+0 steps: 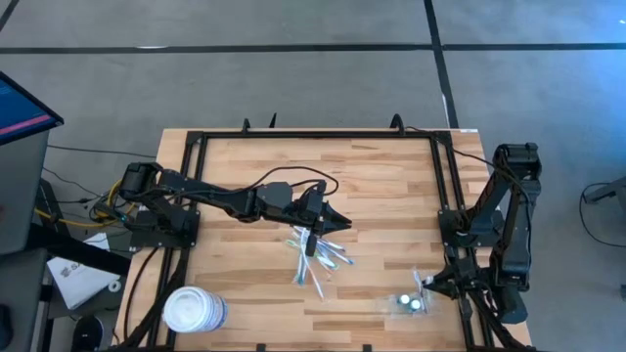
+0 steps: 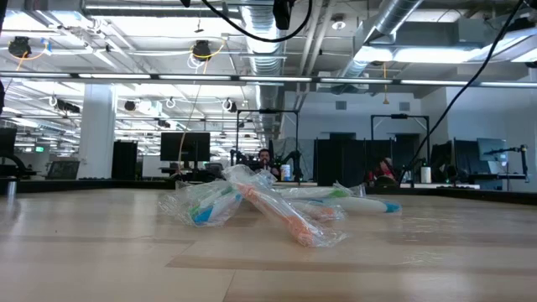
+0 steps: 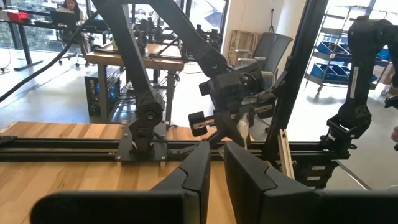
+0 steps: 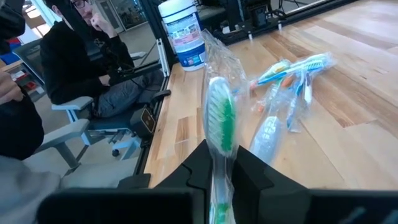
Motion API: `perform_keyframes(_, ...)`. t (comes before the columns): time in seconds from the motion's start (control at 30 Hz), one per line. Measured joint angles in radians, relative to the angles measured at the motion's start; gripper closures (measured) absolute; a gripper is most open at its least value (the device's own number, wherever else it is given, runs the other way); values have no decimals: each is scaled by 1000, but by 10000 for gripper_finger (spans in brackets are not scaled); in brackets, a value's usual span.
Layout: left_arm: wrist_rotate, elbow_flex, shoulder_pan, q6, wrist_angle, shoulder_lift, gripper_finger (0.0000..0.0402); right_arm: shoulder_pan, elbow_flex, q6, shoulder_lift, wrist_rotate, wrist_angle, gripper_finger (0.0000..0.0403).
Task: Pick & Place toothbrushing station
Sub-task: Put the green toothbrush into the transparent organizer
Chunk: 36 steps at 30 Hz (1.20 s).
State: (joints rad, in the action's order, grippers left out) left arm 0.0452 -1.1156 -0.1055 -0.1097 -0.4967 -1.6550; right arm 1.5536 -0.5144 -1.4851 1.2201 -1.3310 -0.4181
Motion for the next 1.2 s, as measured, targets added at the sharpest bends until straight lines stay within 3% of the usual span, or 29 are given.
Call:
perform_keyframes(0.23,0,0,0,0,0,0,361,4,0,16,0,42,4,367)
perform_keyframes(0.73,0,0,0,0,0,0,361,58,0,45,-16,25,10,307)
perform_keyframes(1.2,0,0,0,0,0,0,361,64,0,81,-77,68,-9,300)
